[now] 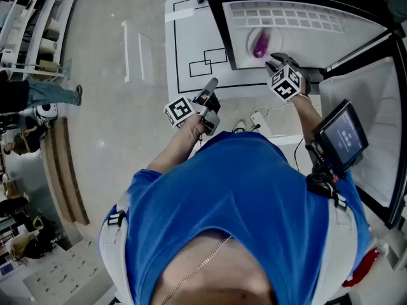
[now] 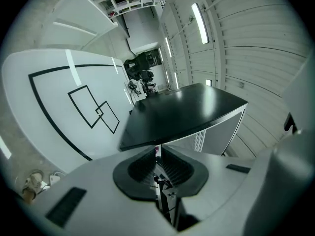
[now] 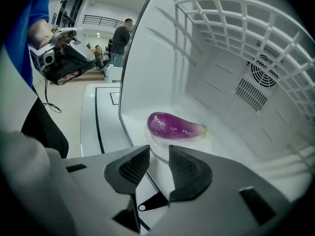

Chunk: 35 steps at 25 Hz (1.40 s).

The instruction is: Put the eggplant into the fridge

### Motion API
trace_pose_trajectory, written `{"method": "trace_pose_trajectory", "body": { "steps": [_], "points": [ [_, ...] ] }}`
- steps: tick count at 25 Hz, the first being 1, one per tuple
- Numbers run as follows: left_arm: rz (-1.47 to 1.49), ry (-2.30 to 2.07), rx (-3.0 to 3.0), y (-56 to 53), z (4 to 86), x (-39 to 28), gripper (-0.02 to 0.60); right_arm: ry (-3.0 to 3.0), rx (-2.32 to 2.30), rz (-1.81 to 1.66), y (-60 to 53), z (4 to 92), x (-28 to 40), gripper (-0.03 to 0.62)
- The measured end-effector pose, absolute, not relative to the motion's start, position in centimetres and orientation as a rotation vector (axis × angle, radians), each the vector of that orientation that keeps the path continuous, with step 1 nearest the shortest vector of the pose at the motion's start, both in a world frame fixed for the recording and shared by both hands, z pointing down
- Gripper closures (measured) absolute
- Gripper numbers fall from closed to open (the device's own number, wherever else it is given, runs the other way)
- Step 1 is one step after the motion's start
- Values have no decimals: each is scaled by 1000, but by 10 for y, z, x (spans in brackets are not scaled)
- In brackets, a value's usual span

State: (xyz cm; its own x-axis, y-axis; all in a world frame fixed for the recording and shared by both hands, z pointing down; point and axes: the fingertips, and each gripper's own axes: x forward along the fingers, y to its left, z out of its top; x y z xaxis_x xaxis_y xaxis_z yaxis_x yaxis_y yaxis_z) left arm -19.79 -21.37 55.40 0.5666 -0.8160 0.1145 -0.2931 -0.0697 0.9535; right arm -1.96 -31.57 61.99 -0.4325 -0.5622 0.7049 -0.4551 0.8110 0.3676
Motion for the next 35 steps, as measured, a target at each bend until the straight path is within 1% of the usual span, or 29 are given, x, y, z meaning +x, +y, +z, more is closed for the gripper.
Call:
{"method": "trace_pose_trajectory", "body": {
  "steps": [16, 35],
  "points": [
    [-617, -1028, 1603, -193, 548, -227, 554, -2129, 802, -113, -342, 617, -61, 487],
    [-660, -1133, 1567, -170, 549, -271, 554, -2131, 892, -50, -386, 626, -83, 487]
  ]
}}
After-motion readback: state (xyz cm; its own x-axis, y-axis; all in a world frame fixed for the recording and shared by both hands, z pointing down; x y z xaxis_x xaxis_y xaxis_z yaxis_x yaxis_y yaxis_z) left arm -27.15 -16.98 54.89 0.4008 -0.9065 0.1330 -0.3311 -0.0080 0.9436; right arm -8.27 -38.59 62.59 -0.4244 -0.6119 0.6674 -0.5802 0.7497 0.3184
